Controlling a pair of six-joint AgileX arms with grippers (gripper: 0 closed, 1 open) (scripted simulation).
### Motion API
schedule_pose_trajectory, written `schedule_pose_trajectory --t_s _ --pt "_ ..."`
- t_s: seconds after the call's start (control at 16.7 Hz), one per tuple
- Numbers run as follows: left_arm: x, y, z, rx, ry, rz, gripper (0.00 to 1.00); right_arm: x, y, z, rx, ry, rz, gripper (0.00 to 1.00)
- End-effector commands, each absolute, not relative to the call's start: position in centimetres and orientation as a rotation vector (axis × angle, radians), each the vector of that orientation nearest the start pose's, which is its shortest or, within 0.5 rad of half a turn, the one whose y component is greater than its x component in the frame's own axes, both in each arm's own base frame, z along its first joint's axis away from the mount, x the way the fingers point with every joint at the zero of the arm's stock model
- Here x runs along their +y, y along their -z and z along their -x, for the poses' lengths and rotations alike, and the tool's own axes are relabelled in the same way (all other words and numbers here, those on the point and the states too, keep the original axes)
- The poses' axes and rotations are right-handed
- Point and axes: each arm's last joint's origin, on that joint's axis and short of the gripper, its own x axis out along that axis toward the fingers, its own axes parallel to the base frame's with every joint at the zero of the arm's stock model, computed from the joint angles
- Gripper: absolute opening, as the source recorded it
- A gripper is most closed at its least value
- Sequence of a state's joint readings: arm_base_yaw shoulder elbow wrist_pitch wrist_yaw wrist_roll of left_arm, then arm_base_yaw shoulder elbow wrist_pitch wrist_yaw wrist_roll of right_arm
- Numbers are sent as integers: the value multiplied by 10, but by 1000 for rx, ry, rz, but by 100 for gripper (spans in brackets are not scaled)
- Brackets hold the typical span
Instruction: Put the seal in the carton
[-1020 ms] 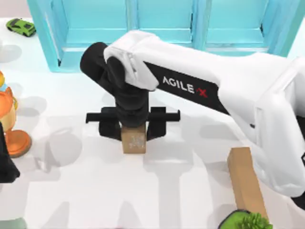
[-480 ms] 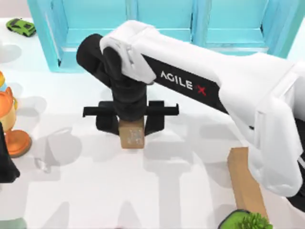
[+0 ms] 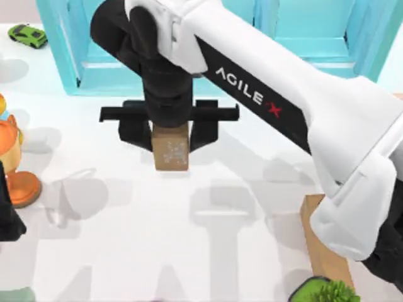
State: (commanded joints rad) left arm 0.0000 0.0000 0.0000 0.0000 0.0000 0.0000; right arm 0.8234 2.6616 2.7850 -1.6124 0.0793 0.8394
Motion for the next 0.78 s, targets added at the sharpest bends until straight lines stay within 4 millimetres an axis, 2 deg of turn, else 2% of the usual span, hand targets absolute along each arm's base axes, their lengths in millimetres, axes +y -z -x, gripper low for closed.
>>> schedule_pose_trajectory --t_s 0.18,0.54,0.66,0.78 --pt "-1 -160 -106 0 0 0 100 368 -227 -336 1470 -3 -11 0" --pt "-1 -160 -106 0 0 0 100 367 -230 -335 1468 -4 -15 0" --pt "-1 -160 -106 0 0 0 100 355 -240 -346 1450 -23 -35 0" --pt "-1 -160 -106 0 0 0 100 326 -255 -368 1419 -49 -64 0"
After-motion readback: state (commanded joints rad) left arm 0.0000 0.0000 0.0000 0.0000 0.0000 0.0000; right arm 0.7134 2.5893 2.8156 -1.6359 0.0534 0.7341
